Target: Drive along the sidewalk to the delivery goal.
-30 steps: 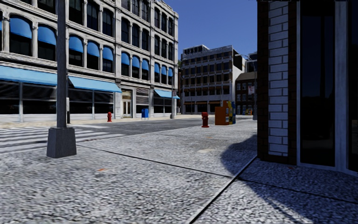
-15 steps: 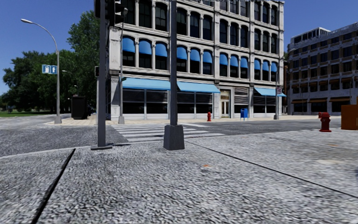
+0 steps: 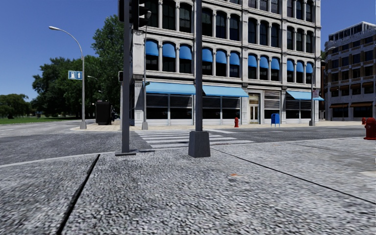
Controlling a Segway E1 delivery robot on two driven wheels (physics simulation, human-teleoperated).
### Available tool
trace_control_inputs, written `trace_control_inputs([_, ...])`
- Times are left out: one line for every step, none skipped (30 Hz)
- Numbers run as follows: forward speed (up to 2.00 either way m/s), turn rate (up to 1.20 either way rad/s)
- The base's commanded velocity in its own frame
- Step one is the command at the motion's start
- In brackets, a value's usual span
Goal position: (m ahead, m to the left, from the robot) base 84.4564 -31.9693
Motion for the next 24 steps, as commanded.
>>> trace_control_inputs([0.00, -1.20])
trace_control_inputs([0.00, -1.20])
trace_control_inputs([0.00, -1.20])
trace_control_inputs([0.00, -1.20])
trace_control_inputs([0.00, -1.20])
trace_control_inputs([0.00, -1.20])
trace_control_inputs([0.00, -1.20])
trace_control_inputs([0.00, -1.20])
trace_control_inputs([0.00, -1.20])
trace_control_inputs([0.00, -1.20])
trace_control_inputs([0.00, -1.20])
trace_control_inputs([1.01, 0.00])
trace_control_inputs([1.01, 0.00])
trace_control_inputs([1.01, 0.00])
trace_control_inputs([1.01, 0.00])
trace_control_inputs([1.01, 0.00])
trace_control_inputs([1.01, 0.00])
trace_control_inputs([1.01, 0.00])
trace_control_inputs([1.01, 0.00])
trace_control_inputs([1.01, 0.00])
trace_control_inputs([1.01, 0.00])
trace_control_inputs([1.00, 0.00])
trace_control_inputs([1.00, 0.00])
trace_control_inputs([1.00, 0.00])
